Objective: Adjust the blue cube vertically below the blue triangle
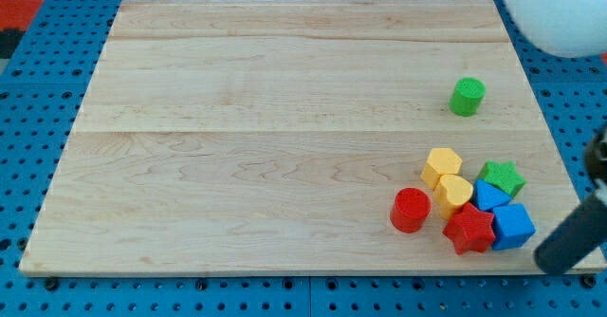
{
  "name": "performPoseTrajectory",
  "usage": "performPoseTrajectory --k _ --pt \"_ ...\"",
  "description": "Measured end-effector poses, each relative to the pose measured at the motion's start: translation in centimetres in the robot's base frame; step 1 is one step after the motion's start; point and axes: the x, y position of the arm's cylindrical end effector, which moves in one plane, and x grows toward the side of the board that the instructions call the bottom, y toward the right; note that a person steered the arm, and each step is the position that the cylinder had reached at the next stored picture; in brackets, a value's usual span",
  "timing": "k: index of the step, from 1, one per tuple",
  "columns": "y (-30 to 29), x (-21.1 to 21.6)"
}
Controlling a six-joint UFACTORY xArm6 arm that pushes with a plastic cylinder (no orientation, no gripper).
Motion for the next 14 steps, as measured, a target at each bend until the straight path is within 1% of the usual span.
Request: performPoseTrajectory --k 1,2,3,4,5,7,10,12,13,14 --pt "2.5 0.0" --pt "2.5 -0.1" --pt "2.5 -1.8" --pt "2.5 -2.5" --pt "1.9 -2.5" --pt "-1.6 -2.4" --pt "-2.7 -2.5" --pt "-3.9 -3.4" --pt "-1.8 -3.4" --pt "-0.5 -2.4"
